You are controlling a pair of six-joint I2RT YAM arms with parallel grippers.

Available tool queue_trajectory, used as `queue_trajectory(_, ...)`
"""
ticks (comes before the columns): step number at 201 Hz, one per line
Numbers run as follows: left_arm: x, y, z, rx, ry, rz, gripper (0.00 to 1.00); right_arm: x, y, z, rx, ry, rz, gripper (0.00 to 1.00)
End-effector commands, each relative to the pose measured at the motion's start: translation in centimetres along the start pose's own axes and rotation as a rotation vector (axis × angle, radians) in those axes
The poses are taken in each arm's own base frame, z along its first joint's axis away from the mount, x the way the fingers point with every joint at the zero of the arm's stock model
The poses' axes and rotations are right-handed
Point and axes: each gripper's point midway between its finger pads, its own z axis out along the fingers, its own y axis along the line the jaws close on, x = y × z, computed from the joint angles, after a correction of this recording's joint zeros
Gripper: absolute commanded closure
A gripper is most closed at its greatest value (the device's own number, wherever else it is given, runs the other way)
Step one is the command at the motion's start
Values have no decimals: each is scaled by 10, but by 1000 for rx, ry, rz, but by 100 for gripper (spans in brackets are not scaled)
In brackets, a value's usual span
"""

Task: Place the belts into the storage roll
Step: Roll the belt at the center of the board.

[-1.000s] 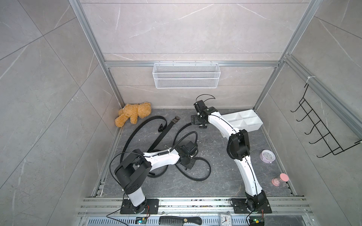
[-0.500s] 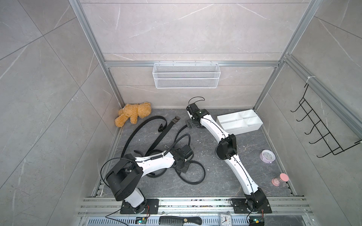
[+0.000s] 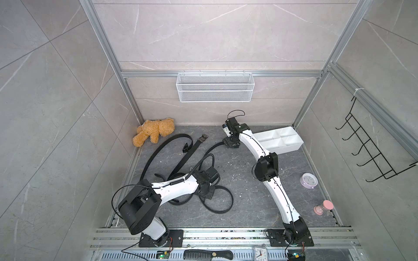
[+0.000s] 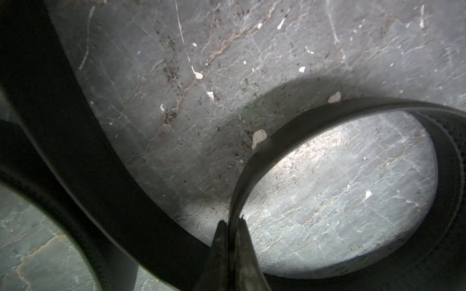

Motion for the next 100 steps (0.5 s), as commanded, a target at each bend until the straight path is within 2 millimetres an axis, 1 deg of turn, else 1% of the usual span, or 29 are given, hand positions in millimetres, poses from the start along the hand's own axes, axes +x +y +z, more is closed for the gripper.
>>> queue_trajectory(1,6,8,-1,-30,22,-34,100,13,10,14,-15,48,-5,35)
queue_trajectory(15,6,10,3,-39,32,-52,100,25,13,14,-26,96,20,57)
queue_trajectory(25,6,12,5,-44,36,-73,100,38,17,12,-35,150,42,67)
queue_trajectory(39,6,17,10,-51,42,-104,100,56,20,7,-30,227,97,88)
queue_trajectory(50,4,21,11,-63,44,-124,100,71,23,-2,-19,293,141,97)
queue_trajectory(55,4,23,12,-69,44,-130,100,80,26,-4,-13,326,161,100)
queue_trajectory(60,2,24,12,-74,42,-136,100,83,27,-11,-3,335,182,100)
queue_trajectory(61,2,25,12,-76,41,-138,100,88,29,-9,-2,351,184,100)
queue_trajectory(65,0,26,12,-81,40,-141,100,96,32,-11,5,367,194,100)
queue_trajectory(71,-2,27,12,-87,36,-144,100,101,35,-18,16,355,211,100)
queue_trajectory(72,-3,27,12,-88,35,-144,100,99,34,-23,20,344,215,100)
queue_trajectory(78,-5,29,13,-94,32,-146,100,100,35,-35,36,303,244,100)
queue_trajectory(82,-8,30,14,-99,30,-146,100,107,36,-39,42,297,262,100)
queue_trajectory(86,-11,31,15,-102,27,-146,100,110,36,-48,41,278,286,100)
queue_trajectory(100,-22,34,20,-112,27,-151,100,139,41,-66,31,295,329,100)
